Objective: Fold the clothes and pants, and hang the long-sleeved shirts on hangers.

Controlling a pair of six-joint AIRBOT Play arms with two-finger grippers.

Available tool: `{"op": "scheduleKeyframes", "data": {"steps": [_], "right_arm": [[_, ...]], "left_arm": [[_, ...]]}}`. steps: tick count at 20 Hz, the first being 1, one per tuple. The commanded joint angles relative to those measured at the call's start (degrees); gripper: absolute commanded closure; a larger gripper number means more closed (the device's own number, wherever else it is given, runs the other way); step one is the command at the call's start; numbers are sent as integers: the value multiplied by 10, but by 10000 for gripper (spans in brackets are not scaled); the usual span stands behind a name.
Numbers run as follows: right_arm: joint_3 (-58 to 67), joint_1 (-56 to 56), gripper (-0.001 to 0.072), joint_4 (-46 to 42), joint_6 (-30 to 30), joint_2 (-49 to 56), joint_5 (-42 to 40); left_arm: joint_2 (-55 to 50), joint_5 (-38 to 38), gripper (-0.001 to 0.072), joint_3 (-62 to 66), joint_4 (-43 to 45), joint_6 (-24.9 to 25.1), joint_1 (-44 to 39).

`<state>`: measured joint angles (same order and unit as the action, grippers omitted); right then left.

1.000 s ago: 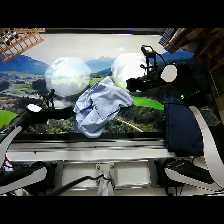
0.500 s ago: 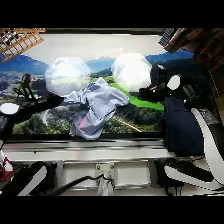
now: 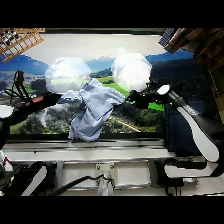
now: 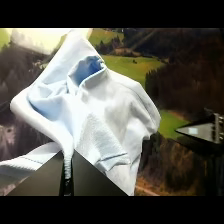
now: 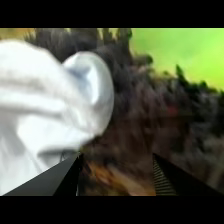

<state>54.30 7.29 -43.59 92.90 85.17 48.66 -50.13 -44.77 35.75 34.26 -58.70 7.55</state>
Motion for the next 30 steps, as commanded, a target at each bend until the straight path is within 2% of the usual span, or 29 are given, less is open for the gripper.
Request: {"op": "scheduleKeyframes", "data": {"steps": [1,6,7,8,9,10,13,17,24,30], "right_arm": [[13,20,199,57,-6,42,-53],[59,63,212,83,-6,83,-90],[70,69,277,84,-5,93,-96],[81,74,380,84,-5,104,-107],[89,76,519,84,-6,109,-113],[99,76,688,85,-7,110,-113],[142,73,689,83,-46,83,-75],[267,66,688,38,-93,-31,-23],[503,66,688,-35,-93,-242,-8],[604,66,688,-64,-90,-356,82]], "left_arm": [[2,0,695,1,0,0,1],[2,6,695,1,-1,0,1],[2,10,695,1,0,0,1],[2,14,695,1,0,0,1],[2,18,696,1,0,0,1],[2,23,696,1,0,0,2],[3,54,697,22,0,1,5],[24,56,697,153,3,1,27],[135,70,697,400,20,11,45],[250,97,697,469,39,11,45]]}}
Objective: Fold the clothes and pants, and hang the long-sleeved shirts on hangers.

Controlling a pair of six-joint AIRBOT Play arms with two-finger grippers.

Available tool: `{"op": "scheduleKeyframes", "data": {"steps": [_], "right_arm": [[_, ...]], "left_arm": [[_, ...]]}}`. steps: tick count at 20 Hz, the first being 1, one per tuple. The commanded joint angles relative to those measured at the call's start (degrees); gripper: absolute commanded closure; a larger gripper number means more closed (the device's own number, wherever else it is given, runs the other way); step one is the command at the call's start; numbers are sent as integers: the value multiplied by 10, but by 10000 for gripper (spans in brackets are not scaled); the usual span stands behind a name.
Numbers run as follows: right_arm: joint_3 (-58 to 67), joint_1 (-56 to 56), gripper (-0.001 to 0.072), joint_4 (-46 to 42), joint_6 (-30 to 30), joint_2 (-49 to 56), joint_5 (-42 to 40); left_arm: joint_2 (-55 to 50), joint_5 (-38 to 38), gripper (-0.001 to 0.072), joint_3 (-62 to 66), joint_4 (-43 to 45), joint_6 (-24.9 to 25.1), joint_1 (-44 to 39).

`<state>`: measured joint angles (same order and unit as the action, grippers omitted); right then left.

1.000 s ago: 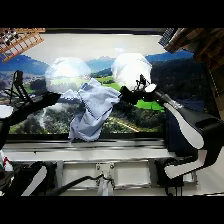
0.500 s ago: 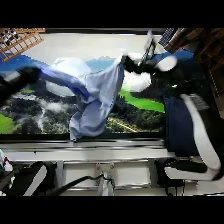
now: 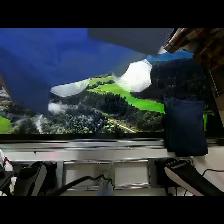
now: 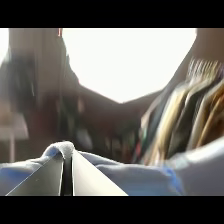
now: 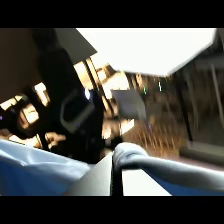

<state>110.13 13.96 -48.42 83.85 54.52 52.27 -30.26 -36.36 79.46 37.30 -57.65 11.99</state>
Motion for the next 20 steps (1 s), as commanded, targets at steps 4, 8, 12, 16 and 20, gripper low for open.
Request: {"op": "scheduleKeyframes", "data": {"steps": [4,8,12,16,20], "right_arm": [[60,0,688,-31,7,-92,68],[60,0,688,-99,29,-90,74],[48,0,688,-107,40,-41,117],[-29,0,688,-151,39,42,125],[-117,0,688,-212,35,180,60]], "left_arm": [[111,0,697,34,30,1,1],[104,-71,696,33,97,0,1],[31,-137,697,33,111,0,1],[-122,-230,697,33,111,1,0],[-340,-257,697,33,111,1,0]]}}
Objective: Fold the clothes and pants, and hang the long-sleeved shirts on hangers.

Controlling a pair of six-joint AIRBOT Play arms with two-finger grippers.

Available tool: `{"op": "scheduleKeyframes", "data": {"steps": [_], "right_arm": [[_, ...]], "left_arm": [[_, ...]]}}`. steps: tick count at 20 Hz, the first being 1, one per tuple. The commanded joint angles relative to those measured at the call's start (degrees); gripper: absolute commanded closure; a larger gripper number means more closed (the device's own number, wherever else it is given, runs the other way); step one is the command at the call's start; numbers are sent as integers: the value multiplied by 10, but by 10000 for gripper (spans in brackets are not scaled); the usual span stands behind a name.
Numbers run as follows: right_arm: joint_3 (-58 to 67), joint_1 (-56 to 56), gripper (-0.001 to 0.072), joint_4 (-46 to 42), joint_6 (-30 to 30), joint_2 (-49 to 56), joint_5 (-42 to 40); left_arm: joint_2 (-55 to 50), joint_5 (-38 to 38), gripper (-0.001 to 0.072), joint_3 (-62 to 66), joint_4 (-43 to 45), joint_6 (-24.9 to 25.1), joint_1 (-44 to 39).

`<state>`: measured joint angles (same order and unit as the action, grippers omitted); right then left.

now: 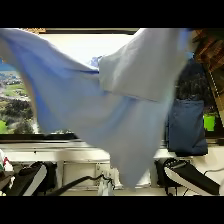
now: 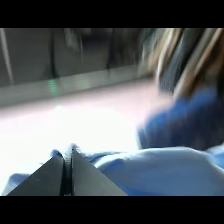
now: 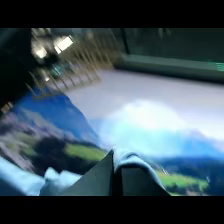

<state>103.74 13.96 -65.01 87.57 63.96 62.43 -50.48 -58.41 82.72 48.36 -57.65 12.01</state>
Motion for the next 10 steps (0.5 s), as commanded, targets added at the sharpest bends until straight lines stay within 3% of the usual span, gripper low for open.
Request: {"op": "scheduleKeyframes", "data": {"steps": [1,6,7,8,9,10], "right_arm": [[-65,0,688,-65,-2,132,-75],[-35,-18,687,-91,10,345,-236],[-12,-26,681,-90,22,374,-237],[11,-36,507,-85,42,392,-233],[30,-46,255,-77,68,399,-225],[46,-58,153,-64,87,396,-206]], "left_arm": [[-199,-32,696,1,0,1,0],[-420,76,695,1,-81,0,-29],[-438,102,606,1,-120,0,-32],[-450,123,190,1,-172,0,-33],[-453,137,15,1,-220,0,-33],[-449,132,3,1,-253,0,-27]]}}
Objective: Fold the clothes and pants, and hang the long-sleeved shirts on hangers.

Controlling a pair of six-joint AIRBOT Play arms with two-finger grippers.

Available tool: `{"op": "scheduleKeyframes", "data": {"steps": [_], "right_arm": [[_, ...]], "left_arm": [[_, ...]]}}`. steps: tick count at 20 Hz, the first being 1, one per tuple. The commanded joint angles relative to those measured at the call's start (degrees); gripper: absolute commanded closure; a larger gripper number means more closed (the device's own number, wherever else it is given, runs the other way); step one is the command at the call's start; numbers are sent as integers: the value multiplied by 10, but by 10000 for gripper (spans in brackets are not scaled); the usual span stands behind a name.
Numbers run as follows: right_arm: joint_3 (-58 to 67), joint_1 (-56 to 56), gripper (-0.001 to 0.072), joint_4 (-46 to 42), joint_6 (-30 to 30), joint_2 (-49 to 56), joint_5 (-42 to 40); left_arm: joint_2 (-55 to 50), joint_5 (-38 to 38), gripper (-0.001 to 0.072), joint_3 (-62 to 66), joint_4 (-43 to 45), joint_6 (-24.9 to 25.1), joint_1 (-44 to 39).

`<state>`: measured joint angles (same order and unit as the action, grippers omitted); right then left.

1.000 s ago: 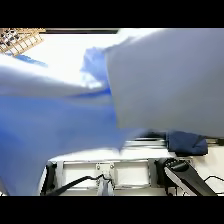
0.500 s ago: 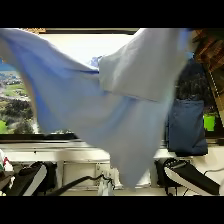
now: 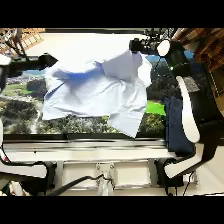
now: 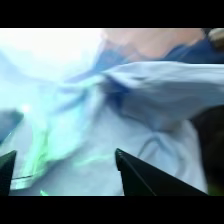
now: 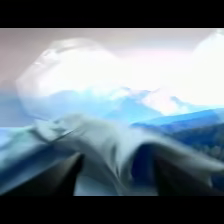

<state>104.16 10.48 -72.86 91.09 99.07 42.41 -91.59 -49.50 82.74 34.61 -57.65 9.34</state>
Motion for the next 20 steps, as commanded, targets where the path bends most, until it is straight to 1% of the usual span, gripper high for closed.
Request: {"op": "scheduleKeyframes", "data": {"steps": [1,2,3,4,5,6,7,8,9,10,11,12,13,15,16,18,20], "right_arm": [[56,-34,155,28,57,39,29],[68,-44,158,36,56,29,80],[73,-52,161,34,52,16,137],[73,-57,234,33,37,3,199],[71,-59,346,28,12,-9,266],[59,-57,366,17,-4,-24,315],[37,-54,366,11,-7,-42,339],[0,-50,367,13,-5,-71,345],[-43,-47,369,24,-5,-104,341],[-95,-40,369,39,-7,-148,333],[-148,-30,369,40,-10,-195,319],[-210,-19,369,39,-14,-248,296],[-267,-10,369,40,-14,-297,274],[-372,3,369,42,-13,-388,237],[-416,3,369,49,-11,-425,224],[-476,2,370,55,-11,-471,210],[-503,3,370,56,-9,-490,211]], "left_arm": [[-31,19,6,1,-127,0,9],[-21,-19,12,1,-125,0,19],[-10,-82,27,1,-122,0,35],[-1,-154,114,1,-118,0,51],[8,-235,269,0,-104,-5,67],[18,-295,318,-2,-80,-26,76],[34,-330,318,-14,-40,-52,81],[58,-335,336,-39,17,-86,83],[96,-335,435,-82,87,-132,84],[146,-322,479,-139,137,-153,84],[216,-275,491,-215,177,-175,85],[289,-212,490,-292,199,-203,88],[367,-144,488,-373,207,-241,96],[493,-57,478,-499,207,-282,116],[533,-46,475,-541,207,-295,128],[568,-63,407,-590,207,-301,150],[569,-73,406,-612,207,-307,163]]}}
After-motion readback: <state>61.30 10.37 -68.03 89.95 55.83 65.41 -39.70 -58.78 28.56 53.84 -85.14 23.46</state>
